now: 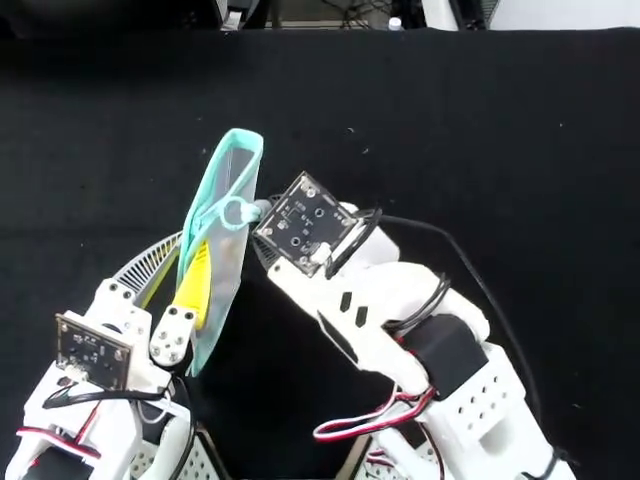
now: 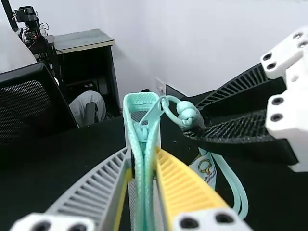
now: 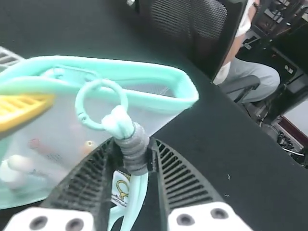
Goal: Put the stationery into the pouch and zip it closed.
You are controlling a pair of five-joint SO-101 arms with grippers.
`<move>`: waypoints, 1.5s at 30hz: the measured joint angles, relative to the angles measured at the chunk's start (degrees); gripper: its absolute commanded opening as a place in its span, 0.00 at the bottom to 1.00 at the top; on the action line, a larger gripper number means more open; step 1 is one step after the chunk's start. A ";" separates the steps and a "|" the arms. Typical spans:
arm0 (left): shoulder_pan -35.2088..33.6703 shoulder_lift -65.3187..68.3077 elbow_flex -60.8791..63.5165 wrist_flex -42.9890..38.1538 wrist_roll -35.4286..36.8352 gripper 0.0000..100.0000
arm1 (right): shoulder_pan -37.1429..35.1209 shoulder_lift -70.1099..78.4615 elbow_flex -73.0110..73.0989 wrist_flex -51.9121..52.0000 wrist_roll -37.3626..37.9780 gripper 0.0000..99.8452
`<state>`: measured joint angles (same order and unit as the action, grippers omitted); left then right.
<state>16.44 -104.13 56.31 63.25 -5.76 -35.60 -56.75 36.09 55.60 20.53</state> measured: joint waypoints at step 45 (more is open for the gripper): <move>0.09 0.18 1.85 0.97 -0.09 0.03 | 7.12 7.74 -0.53 -8.44 6.33 0.01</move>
<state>16.53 -103.96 58.15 64.22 -5.85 -28.48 -49.01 35.56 47.16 26.86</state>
